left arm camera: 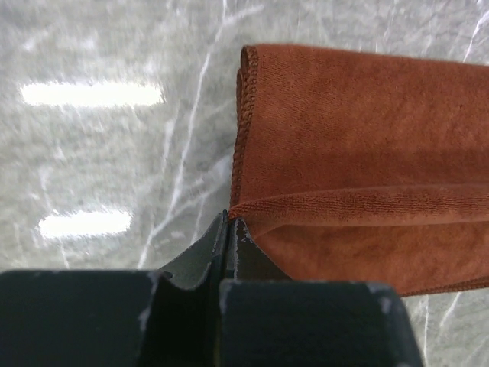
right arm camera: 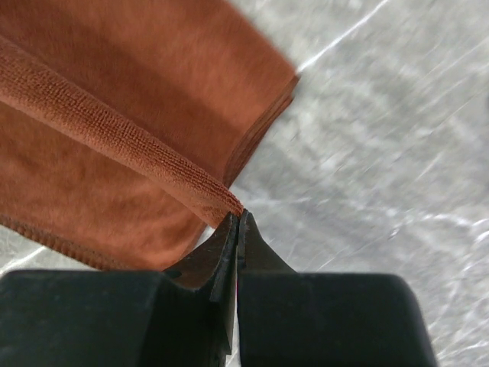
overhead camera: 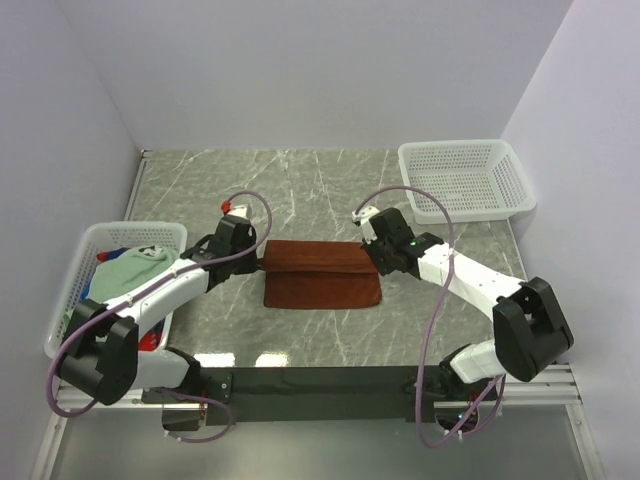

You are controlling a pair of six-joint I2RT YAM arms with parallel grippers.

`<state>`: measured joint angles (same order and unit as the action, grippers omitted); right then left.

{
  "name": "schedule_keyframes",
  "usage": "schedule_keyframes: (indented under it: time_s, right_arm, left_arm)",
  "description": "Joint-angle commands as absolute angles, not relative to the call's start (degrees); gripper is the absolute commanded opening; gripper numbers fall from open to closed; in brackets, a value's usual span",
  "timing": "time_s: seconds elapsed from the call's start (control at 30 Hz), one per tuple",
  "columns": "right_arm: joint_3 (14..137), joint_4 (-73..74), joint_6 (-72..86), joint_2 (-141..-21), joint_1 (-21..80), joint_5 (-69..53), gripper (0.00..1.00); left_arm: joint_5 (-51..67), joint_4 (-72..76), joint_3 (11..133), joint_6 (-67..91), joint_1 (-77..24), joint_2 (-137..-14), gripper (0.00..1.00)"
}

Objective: Fold and stack the towels
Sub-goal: Fold the towel

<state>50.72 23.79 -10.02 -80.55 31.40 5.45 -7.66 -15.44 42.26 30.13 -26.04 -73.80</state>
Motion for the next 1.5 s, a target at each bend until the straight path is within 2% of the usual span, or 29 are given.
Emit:
schedule_keyframes:
  time_s: [0.0,0.37,0.87,1.1,1.47]
  right_arm:
    - [49.8,25.0,-6.8,-81.5,31.6,8.9,0.0]
    - [49.1,24.2,-4.3,-84.5,32.1,10.5,0.0]
    - [51.4,25.7,-3.8,-78.3,32.7,12.7,0.0]
    - [51.4,27.5,-3.3,-76.2,33.1,13.2,0.0]
    - [51.8,29.5,-1.5,-83.1,33.9,11.5,0.0]
  left_arm:
    - [-7.8,-15.6,41.0,33.1,-26.6,-71.6,0.01]
    - [-6.8,-14.9,37.1,36.6,-29.4,-71.4,0.01]
    - [-9.1,-22.7,42.4,36.7,-29.9,-64.3,0.01]
    - [-8.0,-24.3,40.2,37.8,-30.2,-61.4,0.01]
    - [-5.4,-17.1,33.8,39.7,-30.8,-69.5,0.01]
